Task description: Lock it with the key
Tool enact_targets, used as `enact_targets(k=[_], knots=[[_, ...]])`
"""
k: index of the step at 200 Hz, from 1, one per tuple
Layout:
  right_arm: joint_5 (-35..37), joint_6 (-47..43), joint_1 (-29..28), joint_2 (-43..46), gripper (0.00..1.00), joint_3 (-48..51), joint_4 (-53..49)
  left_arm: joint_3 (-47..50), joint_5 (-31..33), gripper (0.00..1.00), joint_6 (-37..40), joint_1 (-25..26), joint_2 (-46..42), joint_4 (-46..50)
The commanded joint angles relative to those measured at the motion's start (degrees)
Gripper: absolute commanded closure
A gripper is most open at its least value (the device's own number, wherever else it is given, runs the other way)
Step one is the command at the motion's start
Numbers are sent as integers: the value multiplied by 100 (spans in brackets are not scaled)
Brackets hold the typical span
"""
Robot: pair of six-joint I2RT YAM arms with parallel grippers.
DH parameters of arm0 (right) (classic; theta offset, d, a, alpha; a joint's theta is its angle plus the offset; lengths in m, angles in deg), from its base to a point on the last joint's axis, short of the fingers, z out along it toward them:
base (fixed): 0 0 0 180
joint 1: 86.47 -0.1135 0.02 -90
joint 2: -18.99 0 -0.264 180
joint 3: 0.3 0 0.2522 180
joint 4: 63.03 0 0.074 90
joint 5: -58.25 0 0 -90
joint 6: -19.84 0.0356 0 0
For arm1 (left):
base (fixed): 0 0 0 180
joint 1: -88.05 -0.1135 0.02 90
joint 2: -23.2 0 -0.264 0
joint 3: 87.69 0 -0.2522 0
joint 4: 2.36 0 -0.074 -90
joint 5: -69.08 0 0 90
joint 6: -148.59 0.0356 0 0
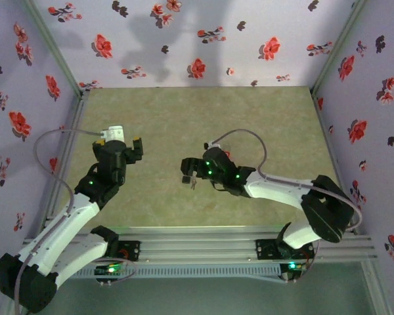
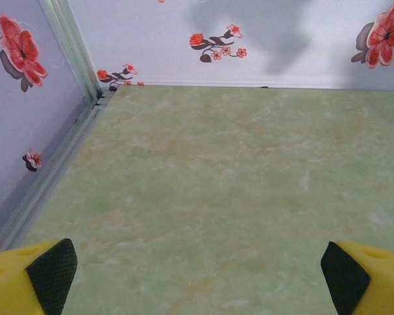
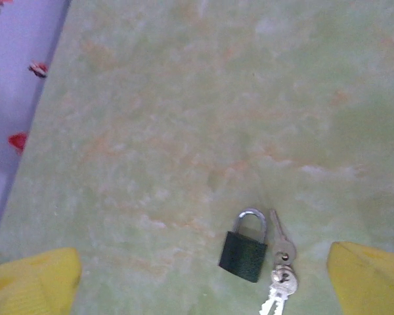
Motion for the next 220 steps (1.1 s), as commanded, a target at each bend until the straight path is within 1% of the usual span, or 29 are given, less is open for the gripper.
enact_targets(k=[1,25,56,64,67,106,132,157,172,196,220], knots=[[531,-610,-107,369,1,-297,-745,111,225,0,65,41,6,-206],[830,-1100,-168,812,1,-410,-1099,114,280,0,41,52,3,-208],[1343,-1486,-177,1541,1,-447,-1563,132,300,0,31,56,29,-211],[1344,-1743,-181,1774,1,-385,-1501,135,306,0,31,52,38,-206],[1512,-1835,-181,1849,1,-360,-1489,141,311,0,27,63,37,-203],[2303,-2597,-182,3053,1,182,-1227,168,389,0,-38,87,30,-185],[3249,-3132,-177,3822,1,649,-918,232,386,0,-19,108,-9,-188],[4084,-3676,-131,4381,1,1208,-458,360,368,0,18,118,-72,-302],[4316,-3845,19,4625,1,1602,-100,436,380,0,45,118,-80,-368],[4366,-3868,413,4948,1,2184,290,478,382,0,33,117,-3,-389],[4398,-4099,914,5048,1,2676,787,511,387,0,43,101,160,-413]])
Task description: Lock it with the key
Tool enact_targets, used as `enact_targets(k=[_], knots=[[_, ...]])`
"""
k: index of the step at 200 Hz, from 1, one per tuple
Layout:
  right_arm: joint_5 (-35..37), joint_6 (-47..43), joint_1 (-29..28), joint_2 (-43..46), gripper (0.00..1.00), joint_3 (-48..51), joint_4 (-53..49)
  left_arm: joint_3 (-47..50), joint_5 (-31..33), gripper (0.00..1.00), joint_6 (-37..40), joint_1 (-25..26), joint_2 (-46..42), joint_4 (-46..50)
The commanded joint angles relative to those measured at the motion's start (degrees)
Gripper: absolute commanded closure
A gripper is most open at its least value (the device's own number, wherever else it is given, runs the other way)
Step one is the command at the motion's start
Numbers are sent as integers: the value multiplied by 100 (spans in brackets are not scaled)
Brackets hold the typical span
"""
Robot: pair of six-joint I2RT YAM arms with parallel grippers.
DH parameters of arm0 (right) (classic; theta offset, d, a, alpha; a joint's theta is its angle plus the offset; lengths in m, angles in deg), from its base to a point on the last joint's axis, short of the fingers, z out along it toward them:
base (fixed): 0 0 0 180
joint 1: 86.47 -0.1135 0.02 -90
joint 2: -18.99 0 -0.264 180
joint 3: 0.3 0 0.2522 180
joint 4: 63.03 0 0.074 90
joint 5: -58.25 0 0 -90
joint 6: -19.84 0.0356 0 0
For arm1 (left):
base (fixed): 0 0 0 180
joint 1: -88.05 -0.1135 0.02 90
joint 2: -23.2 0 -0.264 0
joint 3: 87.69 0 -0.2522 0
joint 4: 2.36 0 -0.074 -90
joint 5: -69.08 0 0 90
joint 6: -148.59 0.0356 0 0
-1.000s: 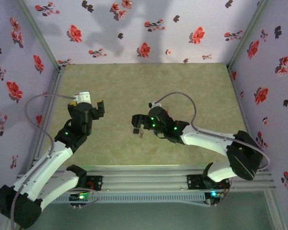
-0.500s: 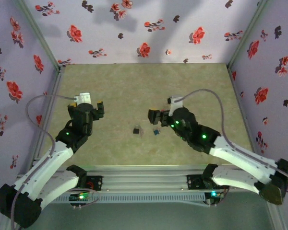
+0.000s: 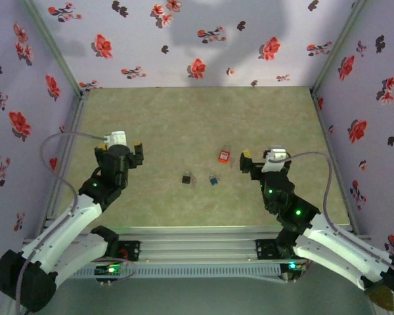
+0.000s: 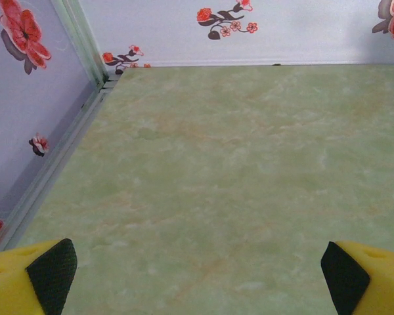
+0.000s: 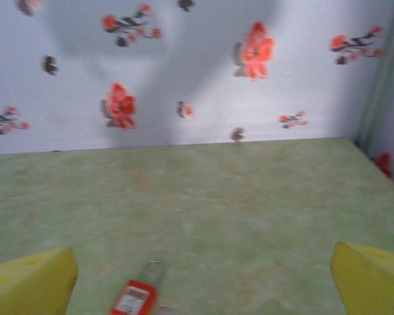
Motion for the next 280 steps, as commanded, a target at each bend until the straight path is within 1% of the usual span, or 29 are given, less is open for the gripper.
enact_targets(k=[1,35,57,76,98,107,140,166,196,237,280], knots=[[372,-397,400,113,1,391,789,81,194,0,51,26,130,-225],[57,-1051,927,-257,1,603,1268,273,219,0,0,-121,187,-400],[-252,-1293,1299,-585,1,674,1440,253,217,0,-31,-208,357,-333],[-401,-1266,1661,-911,1,892,1825,265,219,0,-52,-269,499,-354],[-447,-1073,2096,-1313,1,1091,2339,351,200,0,17,-350,612,-460],[-490,-959,2256,-1398,1,1102,2400,401,194,0,74,-368,634,-532],[-1154,-800,2921,-1625,1,1085,2504,519,155,0,124,-439,726,-720],[-1600,-729,3304,-1826,1,1012,2483,575,112,0,145,-506,772,-819],[-1796,-764,3468,-2046,1,1010,2558,696,-16,0,174,-536,721,-1039],[-1792,-788,3639,-2330,1,1018,2689,779,-74,0,128,-621,756,-1195],[-2005,-744,3891,-2733,1,1064,3022,817,-217,0,72,-769,816,-1266]])
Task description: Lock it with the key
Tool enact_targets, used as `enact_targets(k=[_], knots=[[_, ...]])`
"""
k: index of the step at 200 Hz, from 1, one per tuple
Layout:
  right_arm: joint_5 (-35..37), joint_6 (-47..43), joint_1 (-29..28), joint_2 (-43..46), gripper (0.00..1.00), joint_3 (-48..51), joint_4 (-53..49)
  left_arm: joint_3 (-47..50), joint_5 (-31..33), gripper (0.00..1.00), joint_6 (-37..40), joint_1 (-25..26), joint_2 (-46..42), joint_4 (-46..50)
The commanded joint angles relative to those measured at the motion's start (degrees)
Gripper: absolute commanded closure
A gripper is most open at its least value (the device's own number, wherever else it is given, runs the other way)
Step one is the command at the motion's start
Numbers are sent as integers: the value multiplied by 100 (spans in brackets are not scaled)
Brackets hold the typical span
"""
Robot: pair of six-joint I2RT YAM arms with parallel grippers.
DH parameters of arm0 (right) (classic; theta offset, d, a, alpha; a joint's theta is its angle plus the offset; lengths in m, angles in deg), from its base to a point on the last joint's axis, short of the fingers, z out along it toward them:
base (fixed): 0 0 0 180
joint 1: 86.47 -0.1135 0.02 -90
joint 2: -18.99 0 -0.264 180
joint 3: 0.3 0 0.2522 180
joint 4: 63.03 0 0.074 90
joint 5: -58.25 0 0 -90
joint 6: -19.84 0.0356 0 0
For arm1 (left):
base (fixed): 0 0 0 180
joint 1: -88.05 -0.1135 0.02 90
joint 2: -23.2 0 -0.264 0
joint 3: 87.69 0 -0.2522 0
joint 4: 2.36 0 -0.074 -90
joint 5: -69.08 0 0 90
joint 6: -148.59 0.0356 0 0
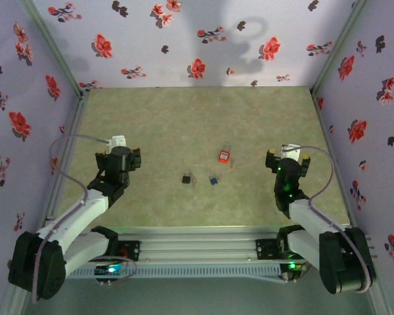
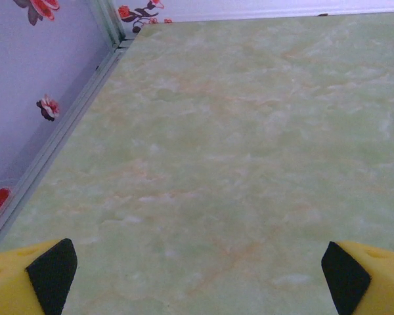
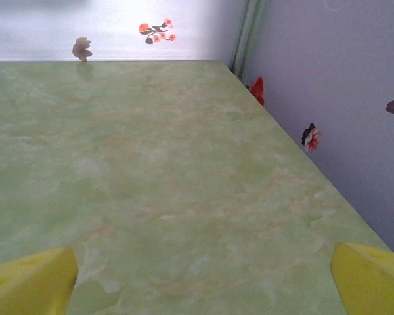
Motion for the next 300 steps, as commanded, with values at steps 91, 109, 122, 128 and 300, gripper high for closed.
enact_targets(k=[91,109,122,128,300], knots=[[-469,101,363,-1053,1,-43,1210,185,-237,0,248,-460,97,-575],[-486,144,423,-1289,1,-37,1562,183,-246,0,229,-572,130,-647],[-541,196,442,-1472,1,-54,1786,213,-298,0,247,-659,141,-751],[-549,211,443,-1540,1,-140,1754,226,-346,0,265,-707,150,-808],[-945,615,691,-2981,1,-785,1977,709,-1225,0,918,-1602,1093,-2861]])
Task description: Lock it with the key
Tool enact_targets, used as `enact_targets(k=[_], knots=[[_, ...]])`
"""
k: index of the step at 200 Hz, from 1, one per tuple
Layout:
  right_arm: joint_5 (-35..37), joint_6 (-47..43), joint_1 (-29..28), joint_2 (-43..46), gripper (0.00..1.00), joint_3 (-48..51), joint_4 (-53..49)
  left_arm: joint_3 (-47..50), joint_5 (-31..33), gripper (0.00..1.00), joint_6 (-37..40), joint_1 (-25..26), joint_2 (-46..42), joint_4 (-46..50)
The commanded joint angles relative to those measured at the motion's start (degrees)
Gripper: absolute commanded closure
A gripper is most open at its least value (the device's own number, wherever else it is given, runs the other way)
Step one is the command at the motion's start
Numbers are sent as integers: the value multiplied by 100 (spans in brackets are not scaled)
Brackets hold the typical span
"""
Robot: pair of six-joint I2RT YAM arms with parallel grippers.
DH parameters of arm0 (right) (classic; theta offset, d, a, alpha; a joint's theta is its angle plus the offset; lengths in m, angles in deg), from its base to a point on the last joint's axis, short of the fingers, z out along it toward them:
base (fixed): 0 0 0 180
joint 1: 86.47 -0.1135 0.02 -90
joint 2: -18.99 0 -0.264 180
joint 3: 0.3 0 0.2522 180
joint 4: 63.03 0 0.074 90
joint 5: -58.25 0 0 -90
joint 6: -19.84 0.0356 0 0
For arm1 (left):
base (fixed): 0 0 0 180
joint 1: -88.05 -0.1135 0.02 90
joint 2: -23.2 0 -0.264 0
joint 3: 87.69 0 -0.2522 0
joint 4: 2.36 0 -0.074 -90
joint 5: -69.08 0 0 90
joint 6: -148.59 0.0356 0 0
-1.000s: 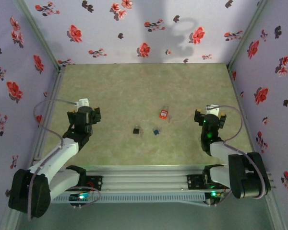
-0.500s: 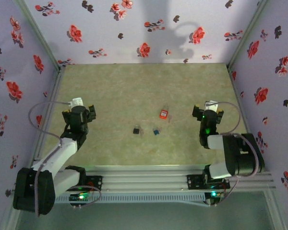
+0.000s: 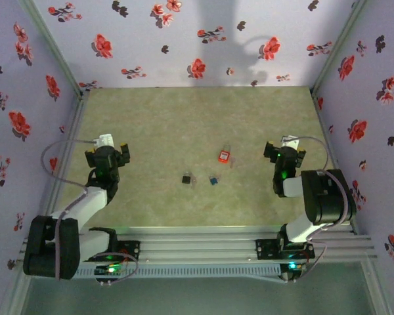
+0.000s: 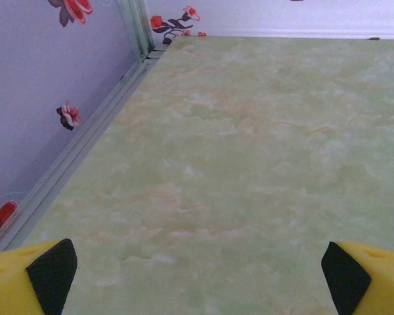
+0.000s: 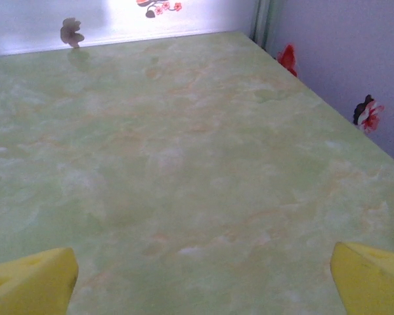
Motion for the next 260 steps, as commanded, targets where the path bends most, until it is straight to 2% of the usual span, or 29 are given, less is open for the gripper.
enact_targets(k=[1,39,70,104,145,179,260], knots=[[-66,155,36,97,1,-61,-162,96,-236,0,249,-147,194,-579],[-49,170,35,82,0,-84,-190,58,-371,0,214,-232,697,-1148],[-55,161,35,72,1,-78,-160,55,-490,0,498,-279,1213,-1649],[-48,170,35,69,1,-91,-172,26,-735,0,517,-465,1445,-1867],[-49,168,37,68,1,-85,-177,-121,-882,0,641,-462,1961,-2148],[-49,170,35,69,1,-96,-182,-14,-971,0,410,-633,2012,-2303],[-49,167,35,71,1,-91,-178,167,-988,0,459,-623,2200,-2811]])
